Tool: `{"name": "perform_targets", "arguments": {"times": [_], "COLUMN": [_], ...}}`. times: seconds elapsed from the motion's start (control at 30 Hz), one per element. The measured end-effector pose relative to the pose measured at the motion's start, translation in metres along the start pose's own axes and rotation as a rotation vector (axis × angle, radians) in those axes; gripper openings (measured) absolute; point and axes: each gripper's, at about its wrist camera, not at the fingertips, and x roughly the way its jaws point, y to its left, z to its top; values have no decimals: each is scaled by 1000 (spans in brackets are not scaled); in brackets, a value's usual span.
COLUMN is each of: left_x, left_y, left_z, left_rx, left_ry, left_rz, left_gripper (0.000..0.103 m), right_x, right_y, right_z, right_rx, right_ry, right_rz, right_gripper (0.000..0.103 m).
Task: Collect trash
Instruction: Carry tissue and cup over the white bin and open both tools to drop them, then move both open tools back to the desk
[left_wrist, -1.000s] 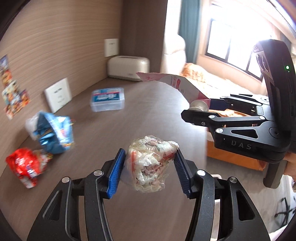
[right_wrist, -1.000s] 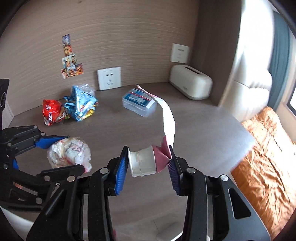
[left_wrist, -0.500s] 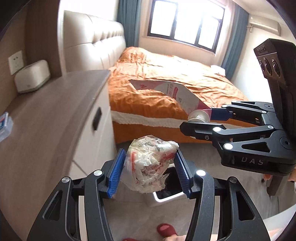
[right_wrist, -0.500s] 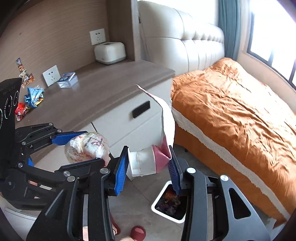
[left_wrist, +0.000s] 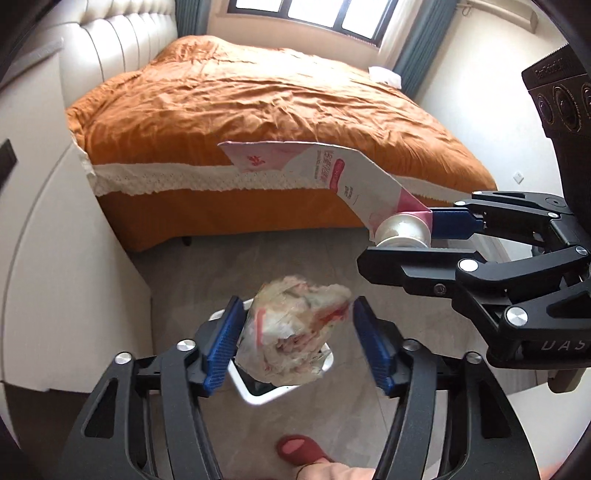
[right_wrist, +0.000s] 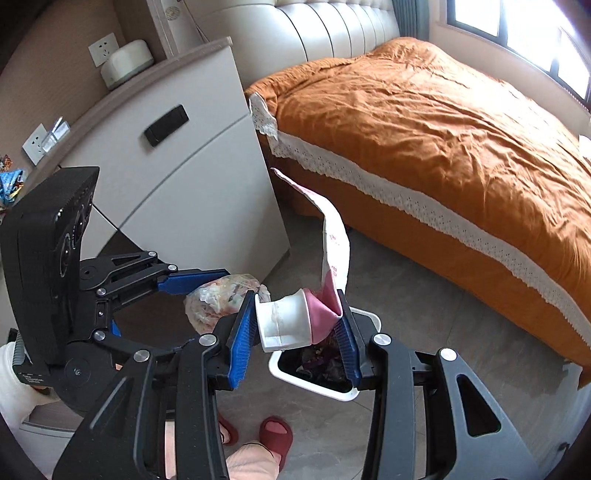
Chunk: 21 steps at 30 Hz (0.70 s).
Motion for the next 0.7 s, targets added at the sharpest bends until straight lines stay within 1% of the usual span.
{"name": "perform_targets", "arguments": {"times": [0.03,0.07,0.1,0.13,0.2,0.3,0.43,0.7], "left_x": [10,19,29,36,46,45,28,-37], "left_y": [0,1,3,6,13,19,21,29], "left_z": [-3,-7,-11,-13,-17,-19,-13,5], "left_rx": [2,7,12,15,14,8,-22,-90], "left_ry": [3,6,15,23,42,47,44,-18], "left_rz": [5,4,0,9,40,87,100,154], "left_gripper": [92,94,94,95,97,98,98,98], "right_x": [10,19,26,33,46,54,49,10], "right_y": [-5,-10,-16,-20,-27,-31,-26,-1], "right_z": [-7,-12,-19,-24,-31,-35,-27,10], "right_rx": [2,4,7,10,14,13,13,-25], "right_ry": [11,12,4,1,24,36,32,-22], "right_rz": [-4,-13,-21,-31,-52,-59,-49,-38], "right_gripper": [75,89,97,98,98,98,98,98]}}
